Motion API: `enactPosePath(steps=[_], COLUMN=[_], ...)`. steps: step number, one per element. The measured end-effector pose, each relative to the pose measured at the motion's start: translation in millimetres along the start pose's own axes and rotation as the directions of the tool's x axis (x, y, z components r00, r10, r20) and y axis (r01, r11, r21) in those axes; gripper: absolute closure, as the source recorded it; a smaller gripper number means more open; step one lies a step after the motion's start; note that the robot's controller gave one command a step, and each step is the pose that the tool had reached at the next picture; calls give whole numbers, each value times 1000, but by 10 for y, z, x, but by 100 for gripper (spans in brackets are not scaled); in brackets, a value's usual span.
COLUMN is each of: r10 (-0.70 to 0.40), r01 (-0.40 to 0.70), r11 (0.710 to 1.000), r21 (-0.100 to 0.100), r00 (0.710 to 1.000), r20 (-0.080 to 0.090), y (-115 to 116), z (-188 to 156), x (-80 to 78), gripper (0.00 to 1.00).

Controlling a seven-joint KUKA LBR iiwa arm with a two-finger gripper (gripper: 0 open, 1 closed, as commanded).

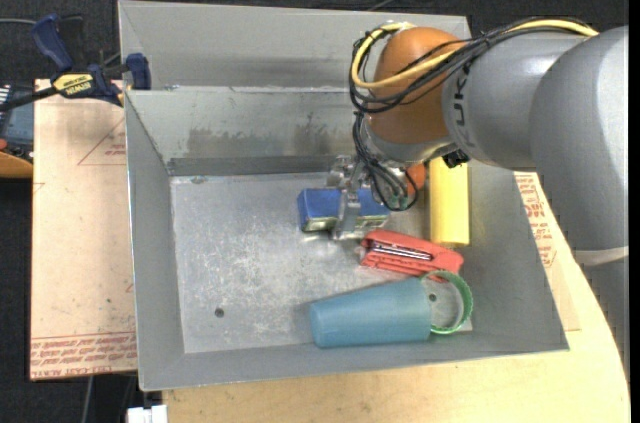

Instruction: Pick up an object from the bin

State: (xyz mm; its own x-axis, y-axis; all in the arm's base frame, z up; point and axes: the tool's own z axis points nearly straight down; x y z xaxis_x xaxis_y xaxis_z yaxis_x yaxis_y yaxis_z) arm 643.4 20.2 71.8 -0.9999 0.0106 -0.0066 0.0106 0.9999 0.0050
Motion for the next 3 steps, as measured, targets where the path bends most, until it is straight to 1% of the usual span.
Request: enactPosePath(steps=[1, 2, 3], r10=[1, 1, 0], r01=[-1, -1, 0], r11=[1000, 1000, 1000], r21=[0, 0, 0], r00=[1000, 1000, 1000], r20=[0, -12, -2], y=[-1, 1, 4], z=[0, -295, -648], x=[0, 34, 4], gripper=[100, 100, 100])
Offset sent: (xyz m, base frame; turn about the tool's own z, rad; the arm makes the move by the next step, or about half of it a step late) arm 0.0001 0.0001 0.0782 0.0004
